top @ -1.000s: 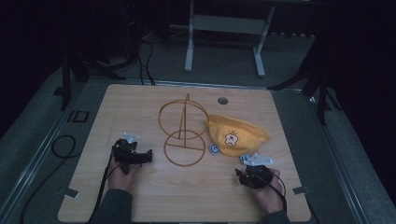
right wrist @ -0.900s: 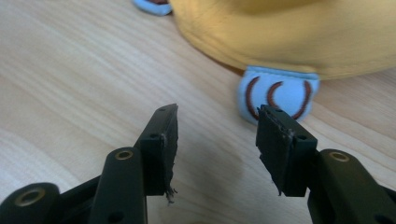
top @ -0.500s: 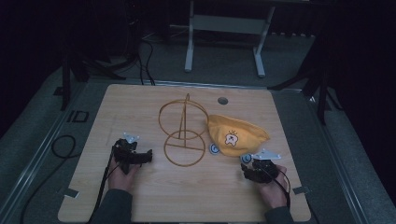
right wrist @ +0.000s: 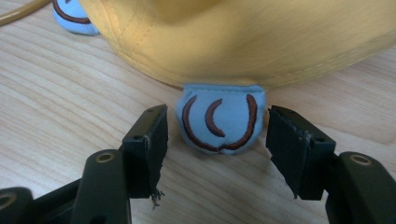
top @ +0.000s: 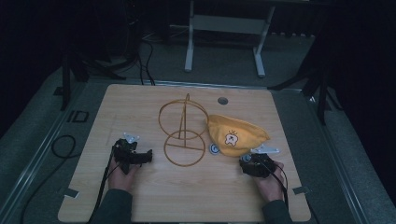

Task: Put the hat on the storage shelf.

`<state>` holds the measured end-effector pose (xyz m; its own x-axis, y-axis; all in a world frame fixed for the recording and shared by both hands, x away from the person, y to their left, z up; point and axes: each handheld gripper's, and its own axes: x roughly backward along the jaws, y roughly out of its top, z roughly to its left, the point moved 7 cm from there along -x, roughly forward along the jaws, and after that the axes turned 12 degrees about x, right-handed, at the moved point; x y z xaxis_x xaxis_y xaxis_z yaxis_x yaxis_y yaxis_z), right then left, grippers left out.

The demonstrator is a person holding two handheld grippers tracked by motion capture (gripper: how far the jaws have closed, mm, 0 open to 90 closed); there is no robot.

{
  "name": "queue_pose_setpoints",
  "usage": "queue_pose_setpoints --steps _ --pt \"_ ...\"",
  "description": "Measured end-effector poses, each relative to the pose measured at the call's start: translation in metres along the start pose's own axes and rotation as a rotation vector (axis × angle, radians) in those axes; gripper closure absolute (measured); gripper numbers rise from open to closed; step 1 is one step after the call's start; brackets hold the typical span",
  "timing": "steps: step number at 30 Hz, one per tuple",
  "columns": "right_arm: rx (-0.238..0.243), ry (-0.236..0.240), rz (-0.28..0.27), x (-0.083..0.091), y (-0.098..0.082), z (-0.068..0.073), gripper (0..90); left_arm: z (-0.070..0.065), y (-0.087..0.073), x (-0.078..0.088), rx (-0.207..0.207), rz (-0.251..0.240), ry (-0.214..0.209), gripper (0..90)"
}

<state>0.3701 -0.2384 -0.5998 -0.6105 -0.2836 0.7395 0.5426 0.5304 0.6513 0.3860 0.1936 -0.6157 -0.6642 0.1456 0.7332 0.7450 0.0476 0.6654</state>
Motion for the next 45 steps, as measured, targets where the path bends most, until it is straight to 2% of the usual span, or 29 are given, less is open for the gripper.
queue_pose_setpoints --steps 1,4,5,6,7,8,11,12,13,19,27,31,35,36,45 --pt "-0.021 0.014 -0.007 -0.002 0.0 0.001 39.3 0.0 0.0 0.0 0.0 0.0 0.0 0.4" --pt "-0.02 0.011 -0.012 -0.004 0.002 0.002 40.6 0.0 0.0 0.0 0.0 0.0 0.0 0.4" --pt "-0.026 0.007 -0.009 -0.004 0.003 0.002 44.4 0.0 0.0 0.0 0.0 0.0 0.0 0.4" --pt "-0.026 0.007 -0.009 -0.004 0.003 0.002 44.4 0.0 0.0 0.0 0.0 0.0 0.0 0.4" --pt "-0.034 0.001 -0.003 -0.004 0.004 0.002 49.1 0.0 0.0 0.0 0.003 -0.002 -0.001 0.4" --pt "-0.034 0.001 -0.003 -0.004 0.004 0.002 49.1 0.0 0.0 0.0 0.003 -0.003 -0.001 0.4" --pt "-0.028 0.006 0.017 -0.002 0.005 0.004 58.5 0.0 0.0 0.0 0.003 -0.003 -0.001 0.4" --pt "-0.028 0.006 0.017 -0.002 0.005 0.004 58.5 0.0 0.0 0.0 0.003 -0.003 -0.001 0.4" --pt "-0.017 0.013 0.015 -0.002 0.006 0.006 64.0 0.0 0.0 0.0 0.0 0.0 0.0 0.4" --pt "-0.009 0.024 -0.006 0.0 0.007 0.007 74.7 0.0 0.0 0.0 0.0 0.0 0.0 0.4" --pt "-0.026 0.053 -0.063 0.009 0.012 0.008 78.6 0.0 0.0 0.0 0.0 0.0 0.0 0.4" --pt "0.004 0.059 -0.076 0.015 0.016 0.007 78.7 0.0 0.0 0.0 0.0 0.0 0.0 0.4" --pt "0.011 0.056 -0.084 0.017 0.018 0.007 78.8 0.0 0.0 0.0 -0.001 0.001 0.0 0.4" --pt "0.026 0.054 -0.099 0.022 0.023 0.008 79.2 0.0 0.0 0.0 -0.001 0.002 0.0 0.4" --pt "0.066 0.055 -0.138 0.035 0.041 0.01 79.9 0.0 0.0 0.0 0.002 -0.001 0.0 0.4"
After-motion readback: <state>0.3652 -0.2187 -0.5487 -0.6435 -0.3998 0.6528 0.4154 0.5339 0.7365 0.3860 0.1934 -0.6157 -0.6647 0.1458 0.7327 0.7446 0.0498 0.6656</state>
